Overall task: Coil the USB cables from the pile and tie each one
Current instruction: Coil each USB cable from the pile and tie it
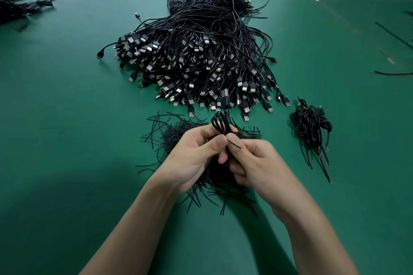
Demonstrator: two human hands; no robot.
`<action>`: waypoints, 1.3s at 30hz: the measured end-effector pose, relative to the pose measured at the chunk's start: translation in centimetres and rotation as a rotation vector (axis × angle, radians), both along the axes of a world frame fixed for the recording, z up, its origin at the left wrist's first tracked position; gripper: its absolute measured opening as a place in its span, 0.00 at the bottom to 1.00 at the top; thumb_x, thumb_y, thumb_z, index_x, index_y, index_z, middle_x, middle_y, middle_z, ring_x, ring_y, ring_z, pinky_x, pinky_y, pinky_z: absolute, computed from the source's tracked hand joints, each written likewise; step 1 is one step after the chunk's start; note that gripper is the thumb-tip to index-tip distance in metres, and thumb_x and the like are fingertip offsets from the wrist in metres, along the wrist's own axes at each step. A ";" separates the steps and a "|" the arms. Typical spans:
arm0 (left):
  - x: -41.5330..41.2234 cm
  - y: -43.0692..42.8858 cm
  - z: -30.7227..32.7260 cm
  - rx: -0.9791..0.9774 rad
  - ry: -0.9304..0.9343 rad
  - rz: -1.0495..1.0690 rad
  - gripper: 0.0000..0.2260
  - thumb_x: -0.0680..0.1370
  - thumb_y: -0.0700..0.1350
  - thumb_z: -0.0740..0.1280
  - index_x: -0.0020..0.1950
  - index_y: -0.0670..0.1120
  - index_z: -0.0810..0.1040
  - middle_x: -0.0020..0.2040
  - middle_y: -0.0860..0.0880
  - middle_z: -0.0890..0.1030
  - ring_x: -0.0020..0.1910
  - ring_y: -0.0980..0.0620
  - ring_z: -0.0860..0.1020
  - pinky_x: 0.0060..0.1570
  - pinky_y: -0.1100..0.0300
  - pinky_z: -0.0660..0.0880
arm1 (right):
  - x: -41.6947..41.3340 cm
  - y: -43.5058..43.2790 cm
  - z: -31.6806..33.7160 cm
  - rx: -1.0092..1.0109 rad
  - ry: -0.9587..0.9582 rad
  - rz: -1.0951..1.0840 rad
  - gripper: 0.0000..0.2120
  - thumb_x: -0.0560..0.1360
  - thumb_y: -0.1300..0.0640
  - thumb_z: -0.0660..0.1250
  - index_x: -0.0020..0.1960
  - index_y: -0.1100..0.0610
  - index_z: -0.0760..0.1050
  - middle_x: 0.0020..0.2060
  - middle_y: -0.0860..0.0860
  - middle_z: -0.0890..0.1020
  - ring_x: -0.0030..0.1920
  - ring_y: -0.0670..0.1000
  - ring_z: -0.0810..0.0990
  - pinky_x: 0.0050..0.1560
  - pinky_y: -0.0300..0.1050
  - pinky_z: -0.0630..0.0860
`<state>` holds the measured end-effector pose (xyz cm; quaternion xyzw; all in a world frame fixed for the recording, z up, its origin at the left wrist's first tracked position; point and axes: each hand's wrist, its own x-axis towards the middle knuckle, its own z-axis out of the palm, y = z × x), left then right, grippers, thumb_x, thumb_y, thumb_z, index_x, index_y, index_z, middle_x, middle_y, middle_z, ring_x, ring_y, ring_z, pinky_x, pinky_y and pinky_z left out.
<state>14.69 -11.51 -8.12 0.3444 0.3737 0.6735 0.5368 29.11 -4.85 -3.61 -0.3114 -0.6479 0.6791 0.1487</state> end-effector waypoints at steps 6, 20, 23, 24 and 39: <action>0.0 -0.2 0.9 -0.022 0.071 -0.009 0.14 0.72 0.60 0.77 0.52 0.54 0.87 0.45 0.55 0.85 0.44 0.58 0.82 0.48 0.65 0.79 | -0.1 -0.8 0.1 -0.176 -0.010 0.064 0.23 0.83 0.40 0.56 0.33 0.49 0.66 0.28 0.49 0.61 0.33 0.56 0.54 0.28 0.42 0.52; -0.6 -0.5 1.1 -0.059 0.155 0.031 0.09 0.83 0.53 0.66 0.55 0.49 0.80 0.39 0.47 0.78 0.34 0.46 0.79 0.35 0.52 0.81 | -0.3 0.1 0.0 0.238 -0.075 0.076 0.17 0.80 0.40 0.57 0.43 0.48 0.78 0.34 0.48 0.82 0.33 0.49 0.80 0.39 0.44 0.76; -0.5 -0.3 1.3 -0.059 0.186 0.087 0.07 0.82 0.52 0.65 0.51 0.56 0.83 0.46 0.55 0.82 0.48 0.57 0.81 0.51 0.62 0.78 | 0.5 1.2 0.1 0.702 -0.139 -0.126 0.09 0.78 0.37 0.63 0.47 0.41 0.77 0.39 0.39 0.82 0.39 0.41 0.81 0.40 0.38 0.76; -0.4 -0.3 1.2 -0.065 0.223 0.093 0.08 0.83 0.51 0.64 0.51 0.57 0.83 0.47 0.57 0.83 0.50 0.59 0.81 0.54 0.63 0.77 | 0.8 1.5 0.2 0.827 -0.126 -0.178 0.08 0.78 0.39 0.65 0.51 0.41 0.76 0.41 0.38 0.82 0.42 0.41 0.82 0.42 0.41 0.78; 0.6 0.0 0.6 -0.189 0.430 0.142 0.14 0.87 0.43 0.58 0.66 0.40 0.79 0.63 0.37 0.79 0.66 0.43 0.78 0.71 0.41 0.72 | 1.0 3.4 -1.3 1.283 0.145 -0.072 0.05 0.79 0.58 0.73 0.54 0.56 0.81 0.49 0.43 0.83 0.48 0.38 0.78 0.50 0.33 0.74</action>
